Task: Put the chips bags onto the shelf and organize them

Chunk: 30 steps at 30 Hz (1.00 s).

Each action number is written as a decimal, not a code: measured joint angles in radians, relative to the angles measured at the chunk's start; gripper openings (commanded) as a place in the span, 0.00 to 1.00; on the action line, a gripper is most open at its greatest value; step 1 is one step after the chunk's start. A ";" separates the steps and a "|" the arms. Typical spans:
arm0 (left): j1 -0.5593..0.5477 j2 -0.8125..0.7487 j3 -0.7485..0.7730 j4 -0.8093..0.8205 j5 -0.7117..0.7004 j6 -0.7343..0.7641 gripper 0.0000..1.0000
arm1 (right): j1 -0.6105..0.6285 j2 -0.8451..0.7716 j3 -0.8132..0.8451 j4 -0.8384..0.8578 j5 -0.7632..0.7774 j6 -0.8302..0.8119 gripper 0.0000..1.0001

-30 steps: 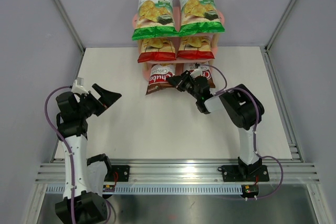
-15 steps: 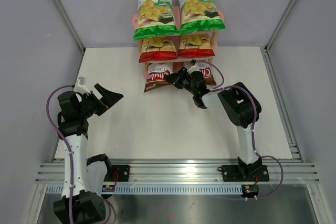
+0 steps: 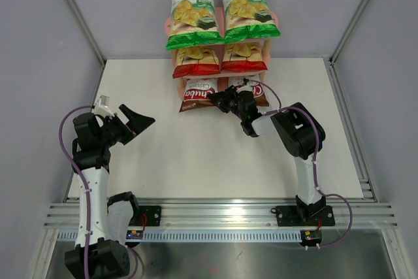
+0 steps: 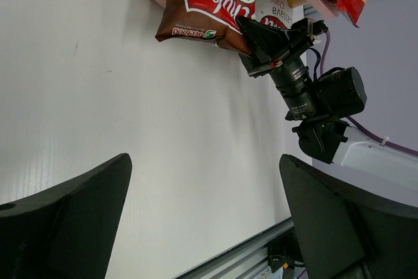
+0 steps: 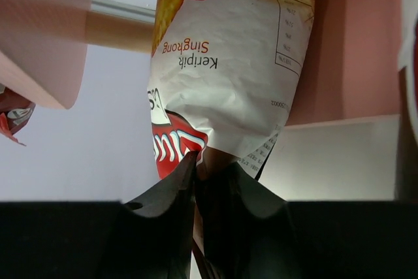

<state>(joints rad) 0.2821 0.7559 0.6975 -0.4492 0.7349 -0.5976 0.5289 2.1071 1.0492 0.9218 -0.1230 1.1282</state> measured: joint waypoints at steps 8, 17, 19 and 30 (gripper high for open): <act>-0.009 0.000 0.003 -0.006 0.000 0.006 0.99 | -0.012 0.000 0.019 -0.111 0.006 0.023 0.40; -0.012 -0.001 0.003 -0.006 0.000 0.007 0.99 | -0.059 0.000 0.064 -0.220 -0.047 0.015 0.40; -0.012 -0.001 0.003 -0.006 0.000 0.007 0.99 | -0.065 0.000 0.073 -0.244 -0.056 0.011 0.41; -0.014 -0.001 0.003 -0.005 0.003 0.006 0.99 | -0.072 0.000 0.093 -0.260 -0.072 0.032 0.51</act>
<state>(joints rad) 0.2684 0.7547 0.7006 -0.4545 0.7380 -0.5911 0.4572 2.1071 1.1423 0.6617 -0.1951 1.1603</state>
